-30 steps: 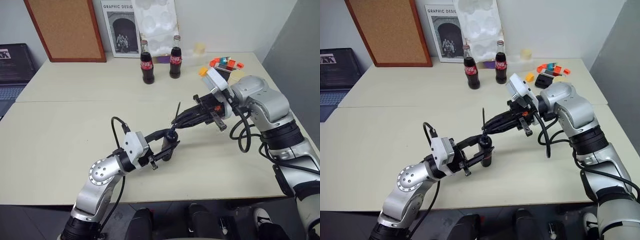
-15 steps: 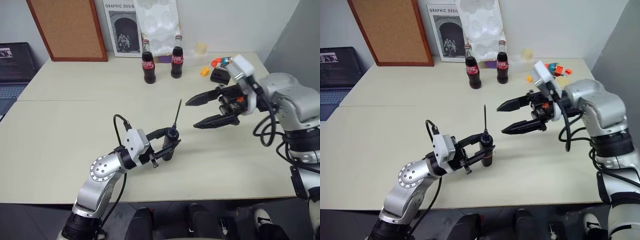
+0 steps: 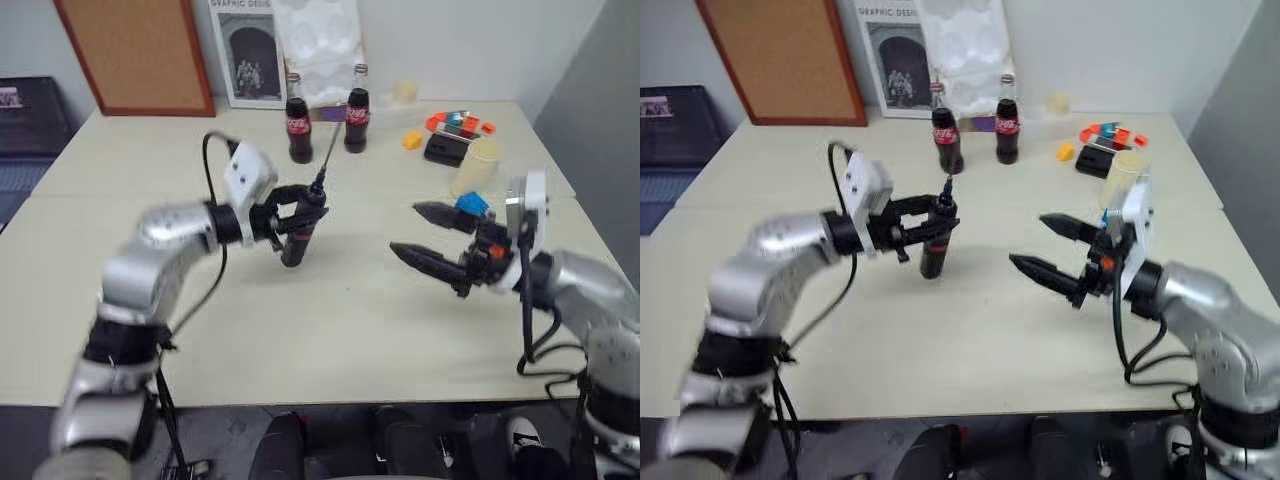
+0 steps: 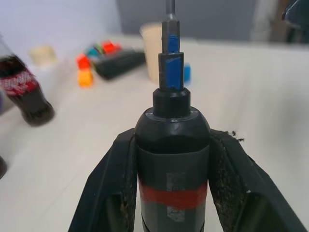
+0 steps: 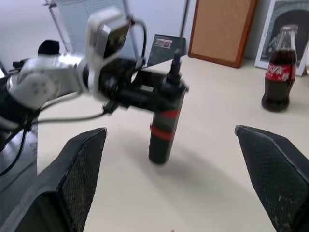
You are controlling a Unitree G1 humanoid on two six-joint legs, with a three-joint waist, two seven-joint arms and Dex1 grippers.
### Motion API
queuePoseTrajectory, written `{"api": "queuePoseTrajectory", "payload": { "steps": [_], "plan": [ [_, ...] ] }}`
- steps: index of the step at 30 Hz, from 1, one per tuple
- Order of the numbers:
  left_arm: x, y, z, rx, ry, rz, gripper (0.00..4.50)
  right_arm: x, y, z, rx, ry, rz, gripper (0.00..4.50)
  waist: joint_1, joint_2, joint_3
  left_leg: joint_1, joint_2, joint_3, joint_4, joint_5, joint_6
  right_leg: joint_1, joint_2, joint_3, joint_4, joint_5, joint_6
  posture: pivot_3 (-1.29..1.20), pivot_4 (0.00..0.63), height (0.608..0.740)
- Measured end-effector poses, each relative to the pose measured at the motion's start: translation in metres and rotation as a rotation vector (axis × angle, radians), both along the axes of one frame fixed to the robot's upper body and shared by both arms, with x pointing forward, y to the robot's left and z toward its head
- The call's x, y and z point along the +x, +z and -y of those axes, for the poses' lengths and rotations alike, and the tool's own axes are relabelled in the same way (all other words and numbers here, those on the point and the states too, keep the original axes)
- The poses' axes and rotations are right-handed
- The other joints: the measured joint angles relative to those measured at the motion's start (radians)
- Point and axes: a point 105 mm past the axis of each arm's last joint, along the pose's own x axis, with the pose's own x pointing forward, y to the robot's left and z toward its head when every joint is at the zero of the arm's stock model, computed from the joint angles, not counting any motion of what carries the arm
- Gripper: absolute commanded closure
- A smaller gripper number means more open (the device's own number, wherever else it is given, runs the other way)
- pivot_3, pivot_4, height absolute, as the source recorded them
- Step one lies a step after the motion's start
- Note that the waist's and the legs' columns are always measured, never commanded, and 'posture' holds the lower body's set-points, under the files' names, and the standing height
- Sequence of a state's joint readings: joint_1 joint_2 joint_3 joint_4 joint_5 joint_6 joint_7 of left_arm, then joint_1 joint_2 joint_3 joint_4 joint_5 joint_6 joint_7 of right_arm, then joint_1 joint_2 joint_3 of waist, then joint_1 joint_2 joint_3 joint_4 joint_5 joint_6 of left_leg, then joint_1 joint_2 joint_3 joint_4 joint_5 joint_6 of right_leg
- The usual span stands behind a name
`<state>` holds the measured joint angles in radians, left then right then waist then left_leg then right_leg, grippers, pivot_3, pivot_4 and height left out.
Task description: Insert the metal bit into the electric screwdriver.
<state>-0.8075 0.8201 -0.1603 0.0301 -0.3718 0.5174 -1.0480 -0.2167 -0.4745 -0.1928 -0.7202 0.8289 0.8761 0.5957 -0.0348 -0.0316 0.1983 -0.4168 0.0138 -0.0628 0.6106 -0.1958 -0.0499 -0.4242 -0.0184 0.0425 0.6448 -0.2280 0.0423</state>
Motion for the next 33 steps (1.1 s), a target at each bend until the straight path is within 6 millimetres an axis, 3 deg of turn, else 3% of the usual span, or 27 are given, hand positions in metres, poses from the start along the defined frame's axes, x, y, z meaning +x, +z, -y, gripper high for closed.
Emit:
{"api": "queuePoseTrajectory", "payload": {
  "steps": [2, 4, 6, 10, 12, 13, 15, 22, 25, 29, 31, 33],
  "plan": [
    [0.004, -0.006, -0.014, 0.112, -0.018, -0.043, 2.83, -0.005, -0.006, -0.002, -0.009, -0.032, -0.009, 0.03, -0.007, 0.001, 0.001, 0.0, 0.0, 0.003, 0.0, 0.0, 0.0, 0.0, -0.001, 0.002, 0.0, 0.0, 0.0, 0.0, 0.15, 0.74],
    [0.005, -0.02, -0.013, 0.199, -0.072, -0.089, 2.83, -0.006, -0.005, -0.002, -0.014, -0.062, 0.008, 0.03, -0.005, 0.001, 0.001, 0.0, 0.0, 0.002, 0.0, 0.0, 0.0, 0.0, -0.001, 0.001, -0.001, 0.0, 0.0, 0.0, 0.15, 0.74],
    [0.007, -0.051, -0.014, 0.325, -0.14, -0.176, 2.83, -0.007, -0.009, -0.002, -0.018, -0.105, 0.01, 0.03, 0.001, 0.001, 0.001, 0.0, 0.0, 0.002, 0.0, 0.0, 0.0, 0.0, -0.001, 0.001, 0.0, -0.003, -0.006, 0.0, 0.15, 0.74],
    [0.017, -0.072, -0.004, 0.444, -0.215, -0.154, 2.83, -0.005, -0.016, -0.003, -0.022, -0.164, -0.002, 0.03, 0.004, 0.001, 0.0, 0.001, 0.0, 0.002, 0.001, 0.0, 0.0, 0.001, -0.001, 0.001, 0.001, -0.003, -0.006, 0.0, 0.15, 0.74],
    [0.026, -0.088, 0.0, 0.457, -0.202, -0.155, 2.14, -0.005, -0.022, -0.004, -0.037, -0.185, -0.013, 0.0, 0.004, 0.001, 0.0, 0.001, 0.0, 0.002, 0.002, 0.0, 0.0, 0.001, -0.001, 0.001, 0.001, -0.003, -0.006, 0.0, 0.15, 0.74],
    [0.034, -0.097, 0.003, 0.451, -0.17, -0.151, 2.1, -0.005, -0.025, -0.004, -0.041, -0.201, -0.018, 0.0, 0.004, 0.001, 0.0, 0.001, 0.0, 0.001, 0.003, 0.0, 0.0, 0.001, -0.001, 0.001, 0.002, -0.003, -0.006, 0.0, 0.15, 0.74],
    [0.043, -0.106, 0.001, 0.45, -0.127, -0.156, 1.54, -0.004, -0.028, -0.002, -0.045, -0.224, -0.019, 0.0, 0.0, -0.001, 0.001, 0.0, 0.0, 0.001, 0.003, 0.0, 0.0, 0.0, -0.001, 0.001, 0.002, 0.0, -0.001, 0.0, 0.15, 0.74],
    [0.049, -0.078, -0.018, 0.416, -0.1, -0.139, 0.03, -0.003, -0.028, 0.006, -0.085, -0.239, -0.002, 0.0, -0.001, -0.001, 0.001, -0.001, 0.0, 0.001, 0.002, 0.0, 0.0, 0.0, -0.001, 0.001, 0.001, 0.0, 0.0, 0.0, 0.15, 0.74],
    [0.043, -0.061, -0.032, 0.36, -0.106, -0.143, 0.03, -0.001, -0.031, 0.016, -0.133, -0.224, -0.007, 0.0, -0.001, -0.001, 0.001, -0.001, 0.0, 0.001, 0.003, 0.0, 0.0, 0.001, -0.001, 0.001, 0.001, 0.0, 0.0, 0.0, 0.15, 0.74],
    [0.026, -0.015, -0.066, 0.28, -0.085, -0.082, 0.03, 0.016, -0.025, 0.046, -0.27, -0.189, 0.002, 0.0, -0.008, -0.001, 0.002, 0.001, 0.0, 0.002, 0.003, 0.0, 0.0, 0.002, -0.001, 0.002, 0.002, 0.0, 0.0, 0.0, 0.15, 0.74],
    [0.022, -0.007, -0.083, 0.297, -0.028, -0.048, 0.03, 0.021, -0.021, 0.058, -0.294, -0.192, 0.002, 0.0, -0.006, -0.001, 0.001, 0.002, 0.0, 0.001, 0.003, 0.0, 0.001, 0.003, -0.001, 0.001, 0.002, 0.0, 0.0, 0.0, 0.15, 0.74],
    [0.016, -0.013, -0.093, 0.304, -0.01, -0.076, 0.03, 0.025, -0.021, 0.065, -0.309, -0.179, -0.011, 0.0, -0.004, -0.001, 0.001, 0.002, 0.0, 0.001, 0.003, 0.0, 0.001, 0.003, -0.001, 0.0, 0.003, 0.0, 0.0, 0.0, 0.15, 0.74]
  ]
}}
